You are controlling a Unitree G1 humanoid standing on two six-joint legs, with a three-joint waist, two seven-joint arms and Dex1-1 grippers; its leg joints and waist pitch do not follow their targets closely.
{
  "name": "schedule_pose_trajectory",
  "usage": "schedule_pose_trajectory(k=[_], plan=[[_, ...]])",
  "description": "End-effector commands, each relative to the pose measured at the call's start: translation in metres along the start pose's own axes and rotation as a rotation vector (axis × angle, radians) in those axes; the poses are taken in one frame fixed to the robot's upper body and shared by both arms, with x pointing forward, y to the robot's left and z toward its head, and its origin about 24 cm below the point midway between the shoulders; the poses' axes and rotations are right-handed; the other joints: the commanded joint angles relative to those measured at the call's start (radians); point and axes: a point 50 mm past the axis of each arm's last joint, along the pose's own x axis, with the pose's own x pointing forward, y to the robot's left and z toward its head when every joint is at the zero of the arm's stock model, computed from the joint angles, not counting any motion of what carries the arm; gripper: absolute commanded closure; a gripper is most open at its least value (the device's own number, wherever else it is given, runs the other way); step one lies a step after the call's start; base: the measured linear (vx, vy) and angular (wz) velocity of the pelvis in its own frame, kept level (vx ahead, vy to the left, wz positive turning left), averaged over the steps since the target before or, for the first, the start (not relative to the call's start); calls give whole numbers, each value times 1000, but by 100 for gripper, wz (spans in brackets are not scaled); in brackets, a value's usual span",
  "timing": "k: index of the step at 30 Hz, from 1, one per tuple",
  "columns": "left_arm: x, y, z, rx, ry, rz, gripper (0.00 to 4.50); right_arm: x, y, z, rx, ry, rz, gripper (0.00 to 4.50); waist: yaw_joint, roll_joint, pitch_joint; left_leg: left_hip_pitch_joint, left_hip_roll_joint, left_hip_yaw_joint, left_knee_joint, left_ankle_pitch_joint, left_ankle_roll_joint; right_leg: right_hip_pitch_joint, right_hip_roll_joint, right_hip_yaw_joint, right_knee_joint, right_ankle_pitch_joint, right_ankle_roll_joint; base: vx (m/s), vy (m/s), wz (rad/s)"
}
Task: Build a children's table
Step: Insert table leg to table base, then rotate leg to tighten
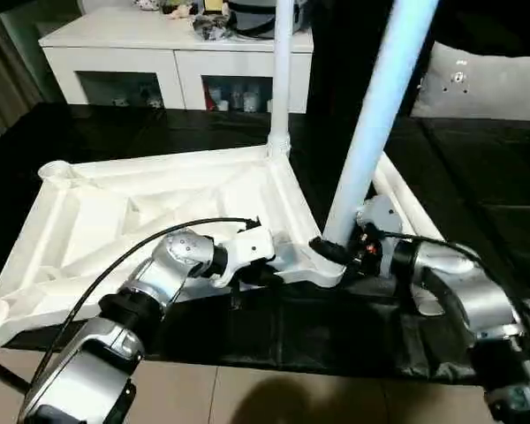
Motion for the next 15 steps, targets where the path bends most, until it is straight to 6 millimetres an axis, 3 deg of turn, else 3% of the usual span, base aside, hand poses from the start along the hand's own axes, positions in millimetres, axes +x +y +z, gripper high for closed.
schedule_pose_trajectory(k=[1,6,15], plan=[[-11,9,-4,31,68,18,450,5,21,-45,142,200,124,261,2,-10,-40,1,51,-18,-72,-253,53,34,-90,48,-86,-423,-121,0,0,0],[-17,16,-4,21,86,20,450,10,20,-41,166,193,156,261,5,-14,-41,0,54,-16,-71,-220,47,40,-92,48,-76,-338,-161,0,0,0],[-23,18,-9,-30,70,31,450,15,24,-44,187,195,122,261,2,-16,-34,6,54,-18,-77,-273,29,38,-95,49,-85,-425,-146,0,0,0]])
